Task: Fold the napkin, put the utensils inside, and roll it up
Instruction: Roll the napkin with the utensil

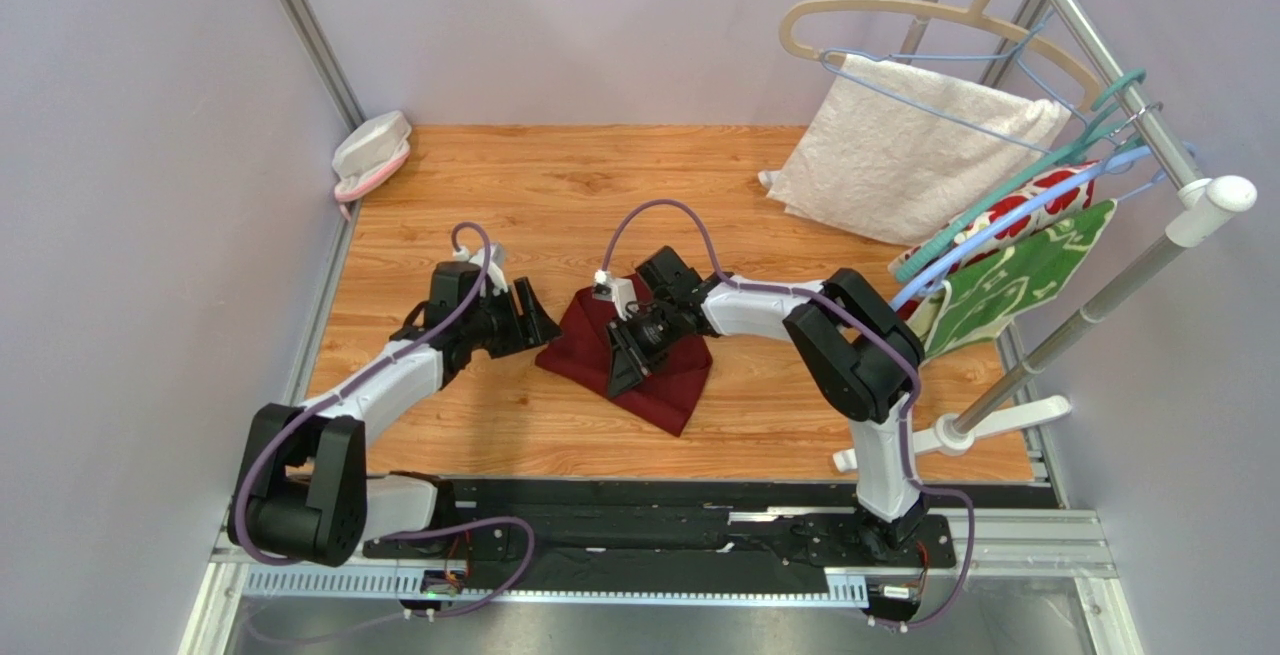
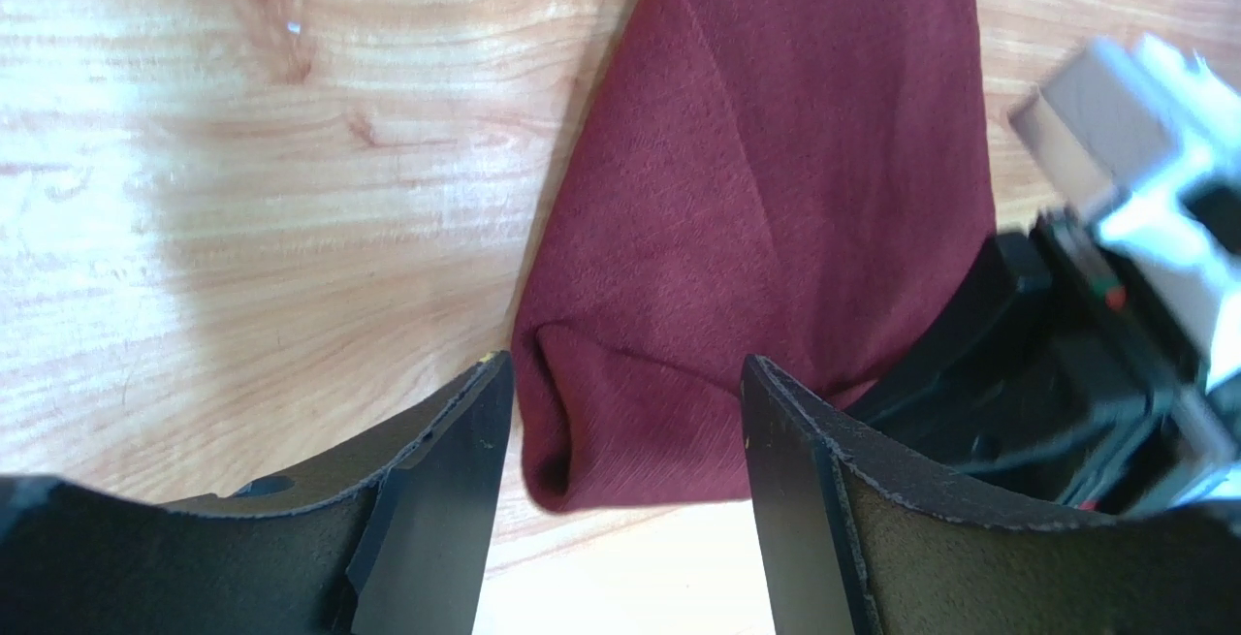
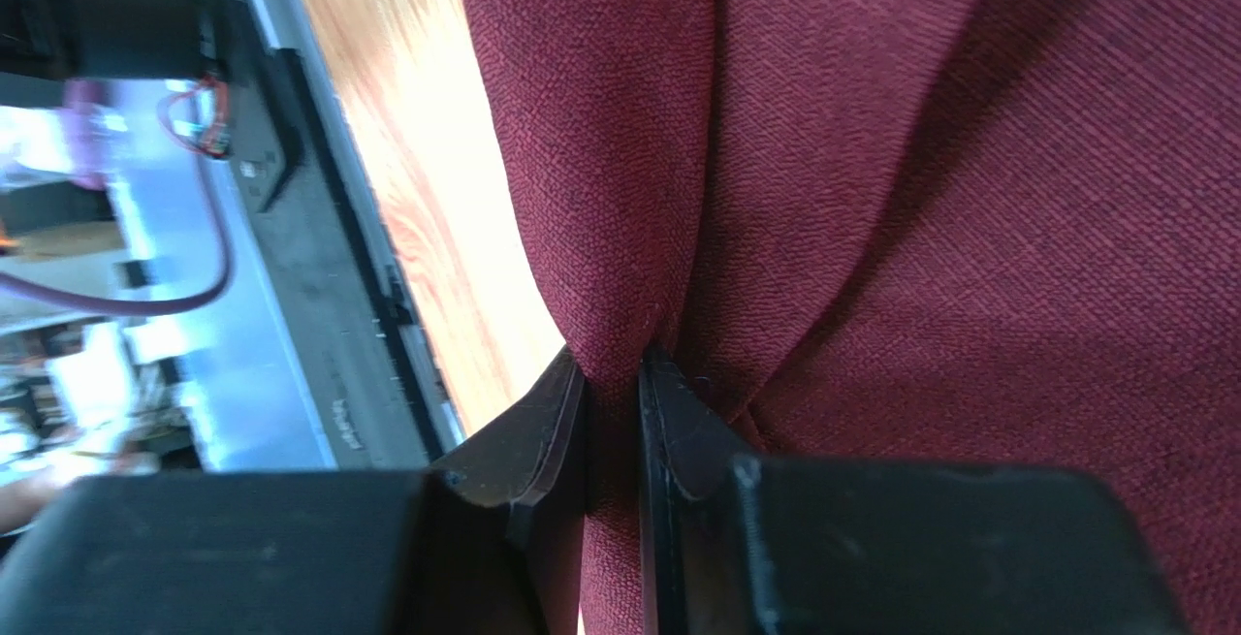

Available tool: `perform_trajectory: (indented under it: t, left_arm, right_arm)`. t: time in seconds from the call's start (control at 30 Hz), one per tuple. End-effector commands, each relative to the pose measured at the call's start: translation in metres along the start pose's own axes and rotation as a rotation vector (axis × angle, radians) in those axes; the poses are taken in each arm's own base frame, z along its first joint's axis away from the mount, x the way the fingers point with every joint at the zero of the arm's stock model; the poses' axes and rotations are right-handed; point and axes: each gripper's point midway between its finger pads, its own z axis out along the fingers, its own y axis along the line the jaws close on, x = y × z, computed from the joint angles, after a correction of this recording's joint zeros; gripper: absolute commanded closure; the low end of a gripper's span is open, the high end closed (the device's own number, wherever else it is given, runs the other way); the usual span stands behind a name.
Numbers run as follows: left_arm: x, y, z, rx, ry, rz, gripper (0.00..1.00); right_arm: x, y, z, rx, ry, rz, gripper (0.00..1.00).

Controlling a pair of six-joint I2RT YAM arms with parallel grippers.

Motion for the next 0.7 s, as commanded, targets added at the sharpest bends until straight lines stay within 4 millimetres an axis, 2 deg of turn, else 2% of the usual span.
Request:
perform_trajectory:
  t: [0.0, 0.23, 0.57, 0.67]
  left_arm:
    - [-0.016, -0.014, -0.008, 0.076, -0.101, 0.062, 0.33]
    - [-0.006, -0.015, -0.005, 0.112, -0.096, 0.06, 0.36]
    - [0.003, -0.016, 0.003, 0.147, -0.072, 0.036, 0.48]
    - [0.005, -0.017, 0.008, 0.155, -0.062, 0.028, 0.55]
  right_arm:
    - [0.01, -0.011, 0.002, -0.028, 0.045, 0.129, 0.96]
    - [0.011, -0.032, 0.003, -0.029, 0.049, 0.231, 0.96]
    - [0.01, -0.052, 0.004, -0.022, 0.044, 0.308, 0.96]
    - [0.012, -0.054, 0.005, -0.018, 0.049, 0.317, 0.96]
